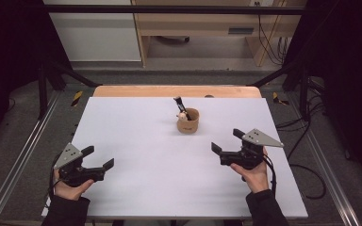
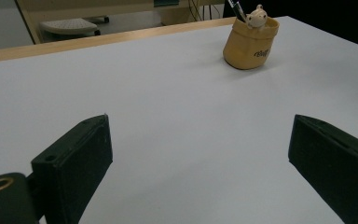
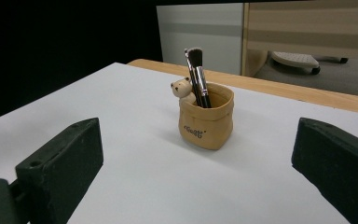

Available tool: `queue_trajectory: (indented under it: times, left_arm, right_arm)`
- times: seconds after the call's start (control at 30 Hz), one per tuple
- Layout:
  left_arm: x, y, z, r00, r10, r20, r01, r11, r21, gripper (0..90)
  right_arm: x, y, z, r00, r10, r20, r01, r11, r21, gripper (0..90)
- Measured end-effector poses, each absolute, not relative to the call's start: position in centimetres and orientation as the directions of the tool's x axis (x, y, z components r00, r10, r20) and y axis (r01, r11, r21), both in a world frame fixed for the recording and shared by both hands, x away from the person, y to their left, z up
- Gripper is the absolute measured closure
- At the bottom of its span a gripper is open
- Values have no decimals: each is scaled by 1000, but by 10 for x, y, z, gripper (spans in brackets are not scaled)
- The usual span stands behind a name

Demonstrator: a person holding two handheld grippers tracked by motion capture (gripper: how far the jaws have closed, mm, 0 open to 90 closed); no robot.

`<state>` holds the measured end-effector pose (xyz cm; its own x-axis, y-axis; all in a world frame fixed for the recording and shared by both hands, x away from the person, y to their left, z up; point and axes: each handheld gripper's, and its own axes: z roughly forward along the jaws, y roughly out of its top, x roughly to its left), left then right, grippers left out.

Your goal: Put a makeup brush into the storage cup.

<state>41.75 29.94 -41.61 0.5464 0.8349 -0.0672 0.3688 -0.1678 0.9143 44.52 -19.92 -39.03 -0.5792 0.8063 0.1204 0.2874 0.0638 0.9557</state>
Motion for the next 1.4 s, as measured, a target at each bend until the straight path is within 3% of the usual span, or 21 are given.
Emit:
queue_trajectory:
  times: [1.4]
  left_arm:
    - [415, 297, -419, 547, 835, -59, 371, -179, 911, 51]
  right_arm:
    - [408, -258, -419, -492, 864, 106, 299, 53, 953, 6]
